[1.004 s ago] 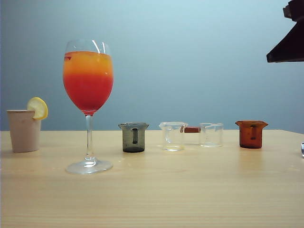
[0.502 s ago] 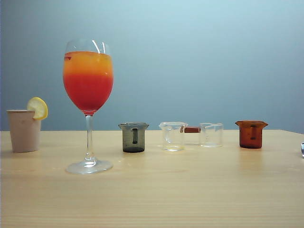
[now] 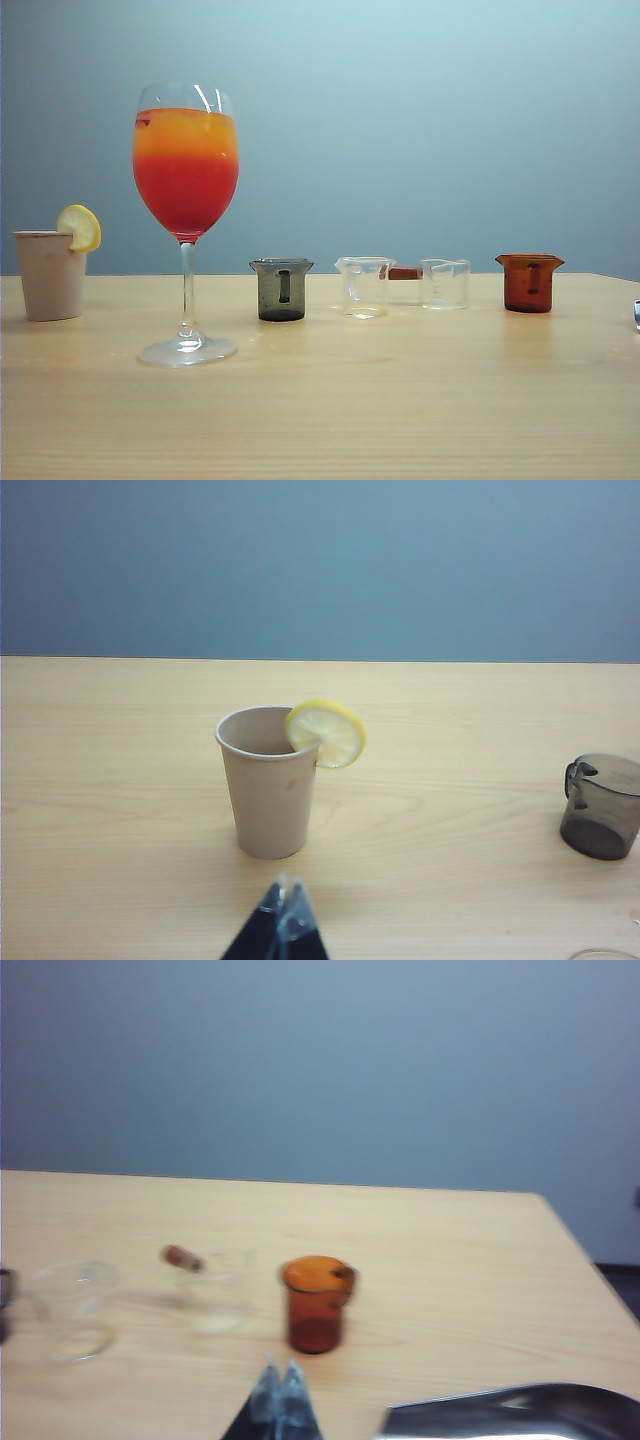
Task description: Pick up the fourth measuring cup from the left, pour the grenadine inside into the goblet, and finally put the measuring cup back in its original place.
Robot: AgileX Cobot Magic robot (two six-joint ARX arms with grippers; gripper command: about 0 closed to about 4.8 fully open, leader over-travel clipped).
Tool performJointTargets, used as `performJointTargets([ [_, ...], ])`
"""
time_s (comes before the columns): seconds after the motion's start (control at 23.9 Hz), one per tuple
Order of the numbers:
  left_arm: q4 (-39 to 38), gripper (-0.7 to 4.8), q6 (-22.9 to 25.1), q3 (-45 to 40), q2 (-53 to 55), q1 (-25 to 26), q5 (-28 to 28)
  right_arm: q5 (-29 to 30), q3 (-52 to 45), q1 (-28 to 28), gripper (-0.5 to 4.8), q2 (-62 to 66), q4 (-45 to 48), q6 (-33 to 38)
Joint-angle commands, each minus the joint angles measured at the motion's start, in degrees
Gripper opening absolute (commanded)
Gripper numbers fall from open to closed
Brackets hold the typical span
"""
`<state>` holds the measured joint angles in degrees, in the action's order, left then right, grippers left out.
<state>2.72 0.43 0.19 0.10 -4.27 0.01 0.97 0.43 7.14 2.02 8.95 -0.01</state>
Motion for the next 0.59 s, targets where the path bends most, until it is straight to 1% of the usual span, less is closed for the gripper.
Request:
performJointTargets([
  [0.04,0.70,0.03,0.20,0.24,0.04,0.02,0.17,-1.49,-0.39,-1.90,-0.01,-2.08,-1.38,0.00],
  [0.21,0.70,0.03,0.20,0.24,0.04,0.02,0.20,-1.42,-0.39,-4.74,-0.01,-1.99,-1.53,0.00],
  [0.59,0.70,0.03,0.20,0.24,0.04,0.02,0.17,-1.42,-0.39,-4.96,-0.01,-1.99,-1.88,-0.02],
])
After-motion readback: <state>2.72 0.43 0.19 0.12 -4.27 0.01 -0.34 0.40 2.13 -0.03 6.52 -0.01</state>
